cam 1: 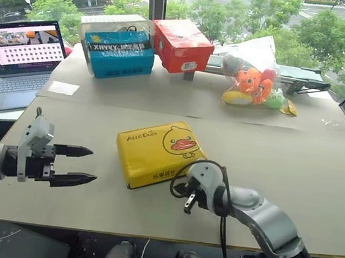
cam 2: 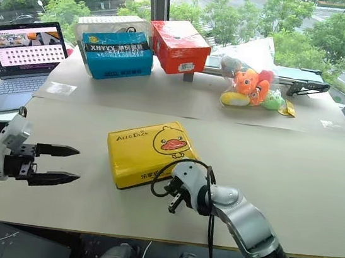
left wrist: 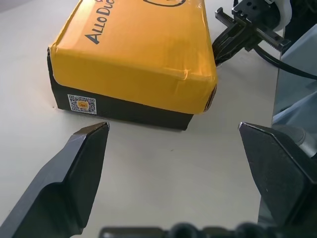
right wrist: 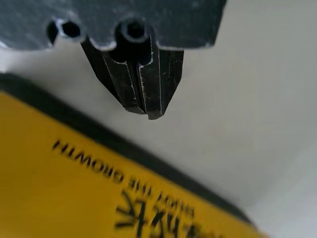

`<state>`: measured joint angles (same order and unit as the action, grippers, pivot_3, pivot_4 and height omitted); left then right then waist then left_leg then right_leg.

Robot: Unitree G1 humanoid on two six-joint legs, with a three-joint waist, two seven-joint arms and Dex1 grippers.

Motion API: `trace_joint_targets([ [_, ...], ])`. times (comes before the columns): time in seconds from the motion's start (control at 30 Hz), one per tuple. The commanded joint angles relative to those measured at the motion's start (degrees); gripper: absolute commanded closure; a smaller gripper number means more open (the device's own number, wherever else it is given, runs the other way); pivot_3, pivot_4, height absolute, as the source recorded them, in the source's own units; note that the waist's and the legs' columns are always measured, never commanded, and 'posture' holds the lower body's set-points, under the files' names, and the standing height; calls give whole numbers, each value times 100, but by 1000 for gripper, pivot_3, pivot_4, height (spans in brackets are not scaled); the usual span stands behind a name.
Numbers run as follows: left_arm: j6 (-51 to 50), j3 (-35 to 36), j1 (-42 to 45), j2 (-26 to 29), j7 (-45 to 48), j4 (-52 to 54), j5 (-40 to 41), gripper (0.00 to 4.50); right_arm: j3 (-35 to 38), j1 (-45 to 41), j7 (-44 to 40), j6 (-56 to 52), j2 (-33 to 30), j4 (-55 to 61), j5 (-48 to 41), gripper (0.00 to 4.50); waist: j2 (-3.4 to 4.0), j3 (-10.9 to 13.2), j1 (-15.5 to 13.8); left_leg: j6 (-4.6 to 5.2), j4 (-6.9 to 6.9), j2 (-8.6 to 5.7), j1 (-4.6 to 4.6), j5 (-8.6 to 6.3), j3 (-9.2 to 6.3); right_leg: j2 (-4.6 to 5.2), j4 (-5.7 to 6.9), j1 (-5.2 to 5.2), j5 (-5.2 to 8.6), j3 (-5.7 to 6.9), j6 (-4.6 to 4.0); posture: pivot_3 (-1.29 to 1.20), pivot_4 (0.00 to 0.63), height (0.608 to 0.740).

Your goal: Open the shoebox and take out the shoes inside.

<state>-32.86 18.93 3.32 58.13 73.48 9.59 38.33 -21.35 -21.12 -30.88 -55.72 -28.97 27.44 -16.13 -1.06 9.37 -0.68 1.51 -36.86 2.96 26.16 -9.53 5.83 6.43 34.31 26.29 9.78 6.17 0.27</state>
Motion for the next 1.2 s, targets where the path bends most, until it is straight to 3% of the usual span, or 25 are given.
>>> trace_joint_targets([
  [0.03, 11, 46, 130, 35, -28, 138, 40, 0, 418, -199, 332, -123, 302, -42, 21, 4411, 0, 0, 0, 0, -2, -1, 0, 0, 1, 0, 0, -1, 0, -1, 0, 0, 150, 739],
  [0.33, -9, -134, 286, 18, -4, 106, 46, 0, 1172, -896, 322, -697, 774, 417, -636, 4411, 0, 0, 16, -2, -9, 0, -2, 2, 7, -4, 25, 6, -1, -17, 1, 0, 150, 739],
  [0.5, -4, -178, 324, 9, -23, 94, 43, 0, 1234, -1277, 363, -720, 970, 269, -781, 4411, 0, 1, 12, -9, -9, 1, -10, 6, 7, -8, 48, 8, 3, -22, -5, 0, 150, 739],
  [0.9, 7, -242, 324, -80, -84, 178, 53, 0, 648, -4200, 195, 1555, 2045, -3727, 320, 4411, 1, 3, 145, -11, -13, -4, -19, 12, 27, -19, 69, 15, -8, -42, 11, 0, 150, 739],
  [1.2, -40, -132, 143, -166, -204, 378, 123, 0, 487, -5226, -28, 3081, 2893, -6584, 1019, 4411, -1, 3, 188, -9, -12, 1, -21, 17, 50, -23, 71, 12, -9, -41, 13, 0, 150, 739],
])
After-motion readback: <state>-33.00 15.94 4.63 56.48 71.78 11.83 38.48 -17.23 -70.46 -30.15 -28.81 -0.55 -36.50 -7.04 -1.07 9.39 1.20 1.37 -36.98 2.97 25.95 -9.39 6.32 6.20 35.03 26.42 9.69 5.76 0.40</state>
